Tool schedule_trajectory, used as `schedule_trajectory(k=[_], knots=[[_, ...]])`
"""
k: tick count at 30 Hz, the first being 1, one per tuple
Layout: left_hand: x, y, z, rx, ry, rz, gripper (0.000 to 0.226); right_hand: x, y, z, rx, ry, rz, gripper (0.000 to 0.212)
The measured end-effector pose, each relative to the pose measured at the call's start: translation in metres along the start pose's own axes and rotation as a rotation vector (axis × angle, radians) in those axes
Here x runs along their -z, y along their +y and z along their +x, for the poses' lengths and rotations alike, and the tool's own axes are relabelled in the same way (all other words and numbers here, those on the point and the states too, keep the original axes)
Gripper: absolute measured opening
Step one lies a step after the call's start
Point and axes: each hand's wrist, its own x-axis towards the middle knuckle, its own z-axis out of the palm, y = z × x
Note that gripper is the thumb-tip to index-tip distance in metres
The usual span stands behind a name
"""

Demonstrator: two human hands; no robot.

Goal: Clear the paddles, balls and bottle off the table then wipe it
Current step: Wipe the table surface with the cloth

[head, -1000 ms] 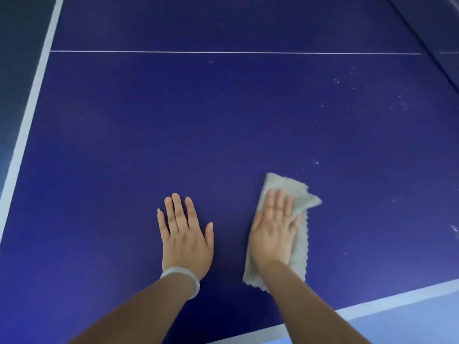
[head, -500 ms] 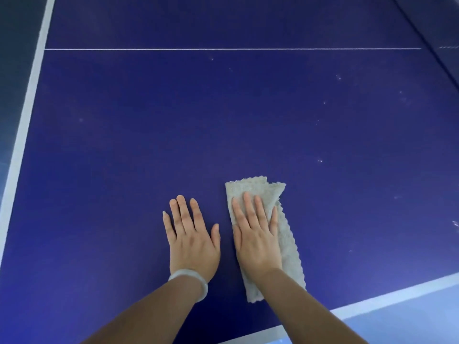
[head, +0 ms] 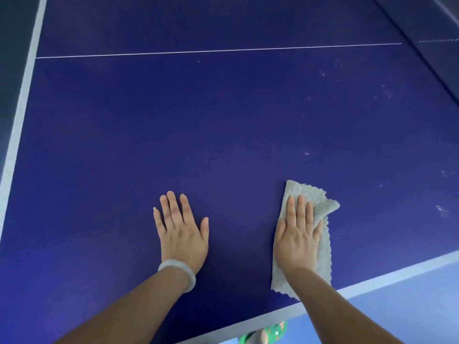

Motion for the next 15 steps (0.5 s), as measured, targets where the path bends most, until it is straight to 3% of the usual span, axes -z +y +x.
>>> schedule_trajectory(k=[5, 8, 11, 15], knots=[[0.007, 0.031, -0.002, -0.039, 0.034, -0.231, 0.061, 0.001, 0.002, 0.002, 0.050, 0.019, -0.006, 0.057], [0.007, 0.077, -0.016, -0.106, 0.041, -0.335, 0.060, 0.004, 0.008, 0.003, 0.197, -0.028, -0.020, 0.058], [-0.005, 0.132, -0.027, -0.042, -0.005, -0.331, 0.062, 0.010, 0.041, 0.002, 0.362, -0.046, -0.038, 0.058], [-0.022, 0.184, -0.034, 0.090, 0.001, -0.163, 0.071, 0.021, 0.111, 0.002, 0.421, -0.036, -0.031, 0.057]])
